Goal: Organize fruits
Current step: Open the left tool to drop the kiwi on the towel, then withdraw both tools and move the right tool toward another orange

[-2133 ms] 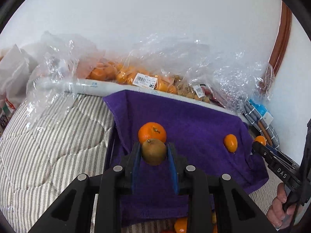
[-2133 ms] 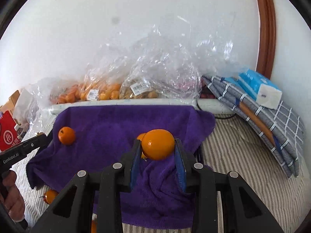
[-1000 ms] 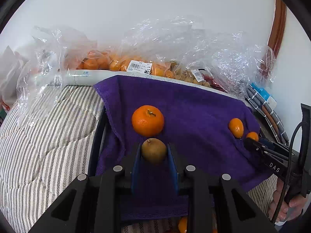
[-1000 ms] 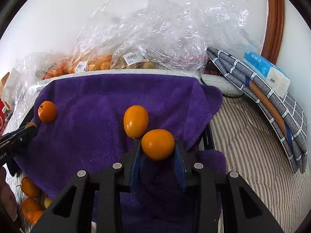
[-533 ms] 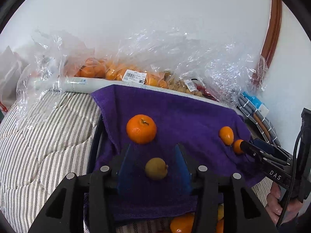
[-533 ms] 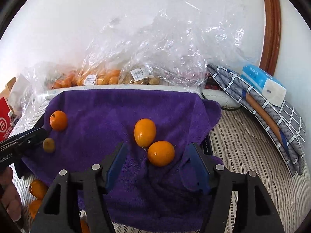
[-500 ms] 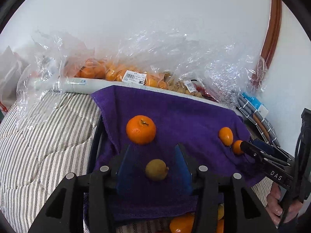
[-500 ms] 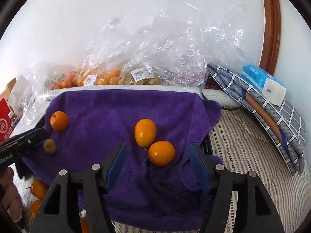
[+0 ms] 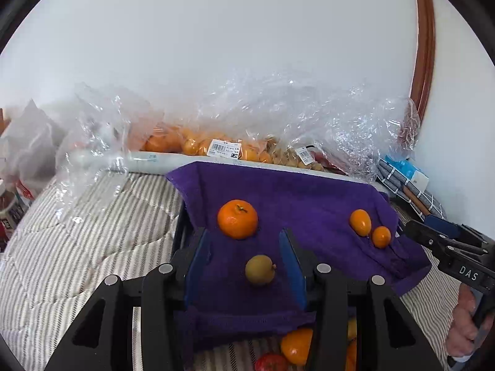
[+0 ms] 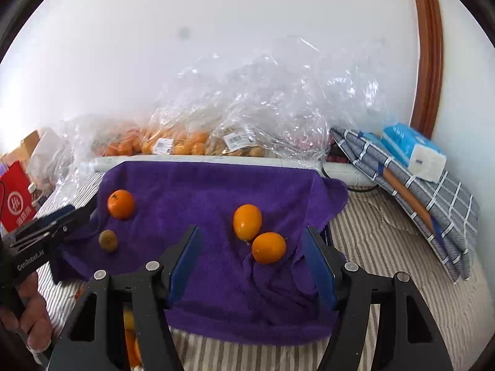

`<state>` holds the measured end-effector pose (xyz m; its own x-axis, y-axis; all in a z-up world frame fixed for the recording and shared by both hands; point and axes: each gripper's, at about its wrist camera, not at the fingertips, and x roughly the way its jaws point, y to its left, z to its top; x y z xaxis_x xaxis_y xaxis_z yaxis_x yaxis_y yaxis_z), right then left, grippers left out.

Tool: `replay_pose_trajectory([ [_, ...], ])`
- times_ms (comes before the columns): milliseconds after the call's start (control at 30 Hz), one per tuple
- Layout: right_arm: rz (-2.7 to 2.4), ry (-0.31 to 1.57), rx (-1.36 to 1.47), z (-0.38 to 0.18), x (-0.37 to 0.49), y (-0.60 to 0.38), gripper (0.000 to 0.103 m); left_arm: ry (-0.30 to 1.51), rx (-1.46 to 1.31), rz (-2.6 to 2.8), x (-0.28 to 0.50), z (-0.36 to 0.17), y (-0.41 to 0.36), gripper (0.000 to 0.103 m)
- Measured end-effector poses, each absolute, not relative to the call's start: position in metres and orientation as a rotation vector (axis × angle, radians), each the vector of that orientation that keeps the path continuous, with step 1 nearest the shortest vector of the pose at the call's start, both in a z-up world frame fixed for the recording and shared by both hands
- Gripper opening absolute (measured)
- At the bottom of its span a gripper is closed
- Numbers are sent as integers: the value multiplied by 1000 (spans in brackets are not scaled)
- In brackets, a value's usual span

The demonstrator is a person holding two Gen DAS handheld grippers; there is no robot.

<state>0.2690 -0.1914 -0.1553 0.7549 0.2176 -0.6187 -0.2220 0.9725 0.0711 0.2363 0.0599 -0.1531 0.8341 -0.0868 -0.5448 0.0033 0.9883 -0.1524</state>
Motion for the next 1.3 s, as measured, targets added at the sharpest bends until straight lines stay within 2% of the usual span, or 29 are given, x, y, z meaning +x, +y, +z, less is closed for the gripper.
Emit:
replay_pose_trajectory([
  [233, 239, 683, -41, -147, 224, -186, 64, 598, -162, -43, 192, -152, 71, 45],
  [333, 234, 713, -25, -153, 209, -185, 61, 605, -163, -40, 171, -154, 78, 45],
  [600, 244, 783, 8, -175, 180, -179, 60, 641, -170, -22, 137, -165, 94, 45],
  [1300, 277, 859, 21, -200, 171, -156, 60, 679, -263, 45, 140, -176, 117, 45],
])
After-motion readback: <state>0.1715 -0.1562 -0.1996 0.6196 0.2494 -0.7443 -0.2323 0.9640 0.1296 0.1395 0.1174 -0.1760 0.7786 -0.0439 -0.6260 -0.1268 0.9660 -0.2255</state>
